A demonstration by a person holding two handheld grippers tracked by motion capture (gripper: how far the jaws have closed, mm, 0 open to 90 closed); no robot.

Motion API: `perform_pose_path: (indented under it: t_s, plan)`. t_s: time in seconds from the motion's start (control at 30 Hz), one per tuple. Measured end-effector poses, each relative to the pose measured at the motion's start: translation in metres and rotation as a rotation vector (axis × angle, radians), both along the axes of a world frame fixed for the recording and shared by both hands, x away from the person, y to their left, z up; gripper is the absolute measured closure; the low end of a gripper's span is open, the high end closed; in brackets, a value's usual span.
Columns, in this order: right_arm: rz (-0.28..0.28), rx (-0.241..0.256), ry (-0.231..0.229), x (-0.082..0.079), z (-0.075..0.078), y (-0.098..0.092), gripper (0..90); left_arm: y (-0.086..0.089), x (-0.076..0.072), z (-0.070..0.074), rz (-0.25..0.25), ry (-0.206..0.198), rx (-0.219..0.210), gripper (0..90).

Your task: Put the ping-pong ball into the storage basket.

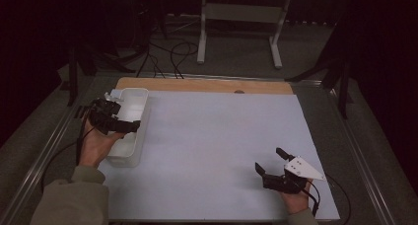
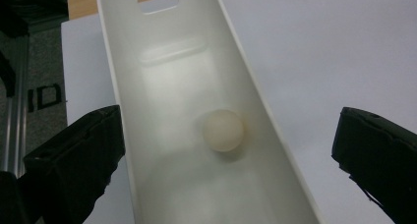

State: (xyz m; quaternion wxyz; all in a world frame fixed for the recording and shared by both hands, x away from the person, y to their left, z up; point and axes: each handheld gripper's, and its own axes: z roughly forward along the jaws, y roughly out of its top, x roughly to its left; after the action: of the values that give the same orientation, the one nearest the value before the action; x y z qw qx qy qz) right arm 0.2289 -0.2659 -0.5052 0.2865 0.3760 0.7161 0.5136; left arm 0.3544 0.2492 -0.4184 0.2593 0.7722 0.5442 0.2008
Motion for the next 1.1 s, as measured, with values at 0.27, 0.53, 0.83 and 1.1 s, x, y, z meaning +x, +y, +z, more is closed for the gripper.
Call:
perform_pose_path:
  t_s: [0.27, 0.53, 0.83, 1.1]
  plan:
    - [0.002, 0.0, -0.002, 0.0, 0.0, 0.0, 7.9, -0.003, -0.002, 0.003, -0.019, -0.027, -0.013, 0.1]
    - [0.001, 0.002, 0.0, 0.0, 0.0, 0.0, 7.9, -0.007, -0.002, 0.005, -0.042, -0.046, -0.022, 0.0]
    - [0.003, 0.001, -0.001, 0.0, 0.0, 0.0, 7.8, -0.012, -0.003, 0.008, -0.075, -0.072, -0.03, 0.0]
    - [0.002, 0.003, 0.002, 0.0, 0.0, 0.0, 7.8, -0.016, -0.004, 0.009, -0.089, -0.083, -0.038, 0.0]
